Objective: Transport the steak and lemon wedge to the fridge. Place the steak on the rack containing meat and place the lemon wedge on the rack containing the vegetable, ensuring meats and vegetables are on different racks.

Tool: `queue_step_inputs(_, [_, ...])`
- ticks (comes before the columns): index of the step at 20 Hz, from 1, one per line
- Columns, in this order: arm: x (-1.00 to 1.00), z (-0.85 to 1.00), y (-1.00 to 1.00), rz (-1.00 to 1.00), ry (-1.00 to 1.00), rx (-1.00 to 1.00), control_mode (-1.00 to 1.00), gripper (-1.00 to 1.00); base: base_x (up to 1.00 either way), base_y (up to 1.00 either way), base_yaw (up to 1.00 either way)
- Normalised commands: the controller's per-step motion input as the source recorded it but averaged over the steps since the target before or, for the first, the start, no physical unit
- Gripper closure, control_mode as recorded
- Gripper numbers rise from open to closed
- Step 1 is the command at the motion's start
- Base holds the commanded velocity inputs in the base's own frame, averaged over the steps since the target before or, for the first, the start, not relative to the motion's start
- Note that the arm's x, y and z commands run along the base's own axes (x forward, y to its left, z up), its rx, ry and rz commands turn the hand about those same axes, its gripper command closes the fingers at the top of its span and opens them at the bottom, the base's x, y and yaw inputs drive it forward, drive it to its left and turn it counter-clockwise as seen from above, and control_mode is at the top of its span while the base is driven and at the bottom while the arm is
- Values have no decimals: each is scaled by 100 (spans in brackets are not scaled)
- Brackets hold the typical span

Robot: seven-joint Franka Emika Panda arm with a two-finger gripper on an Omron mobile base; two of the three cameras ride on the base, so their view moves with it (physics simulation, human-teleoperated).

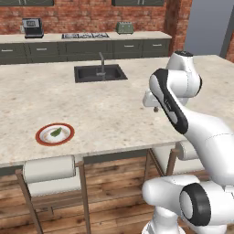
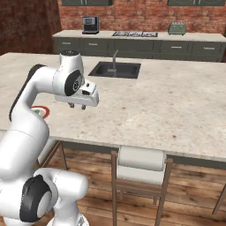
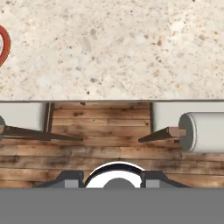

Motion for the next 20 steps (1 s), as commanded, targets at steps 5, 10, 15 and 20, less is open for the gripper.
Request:
queue_step_inputs(5, [-64,0,2,0,-11,-1,-100,-100,0,0,0])
queue_step_inputs(10, [-87,2,6,0,-18,-8,-100,-100,0,0,0])
queue_step_inputs(15, [-68,28,19,1,-15,-2,-100,-100,0,0,0])
queue_step_inputs(20, [-15,7,42,0,-3,0,100,-100,-3,20,0])
